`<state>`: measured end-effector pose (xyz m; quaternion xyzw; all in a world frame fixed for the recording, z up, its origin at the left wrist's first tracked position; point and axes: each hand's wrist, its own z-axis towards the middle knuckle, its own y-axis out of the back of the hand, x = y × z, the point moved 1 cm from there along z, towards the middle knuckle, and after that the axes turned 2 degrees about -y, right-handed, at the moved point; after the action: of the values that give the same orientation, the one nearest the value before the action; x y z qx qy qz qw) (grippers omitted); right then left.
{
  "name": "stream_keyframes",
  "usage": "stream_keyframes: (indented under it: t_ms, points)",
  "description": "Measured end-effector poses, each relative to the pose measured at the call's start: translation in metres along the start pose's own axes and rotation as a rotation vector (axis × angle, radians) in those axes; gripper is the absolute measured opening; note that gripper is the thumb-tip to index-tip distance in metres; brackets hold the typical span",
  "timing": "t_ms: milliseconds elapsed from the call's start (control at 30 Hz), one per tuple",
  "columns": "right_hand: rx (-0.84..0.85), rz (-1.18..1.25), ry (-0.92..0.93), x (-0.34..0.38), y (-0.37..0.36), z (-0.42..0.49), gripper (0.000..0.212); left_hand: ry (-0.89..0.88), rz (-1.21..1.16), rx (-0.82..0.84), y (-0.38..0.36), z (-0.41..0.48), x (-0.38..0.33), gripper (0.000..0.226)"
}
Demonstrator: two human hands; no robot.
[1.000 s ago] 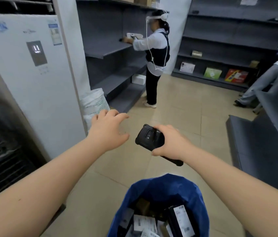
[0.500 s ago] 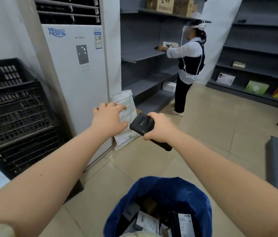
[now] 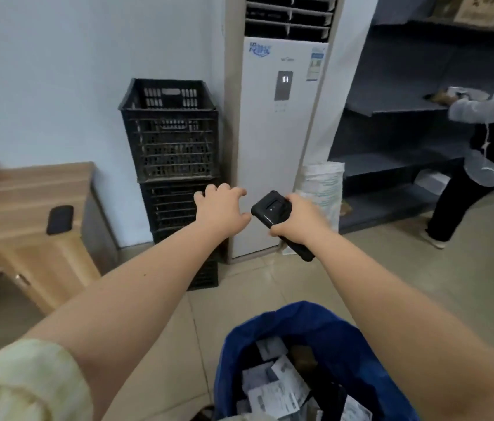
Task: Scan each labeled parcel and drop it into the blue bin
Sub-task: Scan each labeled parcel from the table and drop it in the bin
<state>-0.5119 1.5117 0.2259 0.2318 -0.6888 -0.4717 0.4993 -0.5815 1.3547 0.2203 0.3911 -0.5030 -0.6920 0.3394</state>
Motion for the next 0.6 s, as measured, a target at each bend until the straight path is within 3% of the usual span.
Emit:
stream_keyframes:
  t_ms: [200,333,600]
  points:
    - [0.117,0.088,0.173,0.058,-0.074,-0.047,0.080,0.310,0.117,-0.028,-0.001,-0.097,0.082,0.053]
    - [0.195,0.129,0.294,0.100,-0.115,-0.087,0.088,0.530,0.047,-0.085,0.000,-0.172,0.127,0.048]
    - [0.390,0.083,0.623,0.207,-0.188,-0.196,0.072,0.918,0.130,-0.148,0.029,-0.330,0.200,0.054]
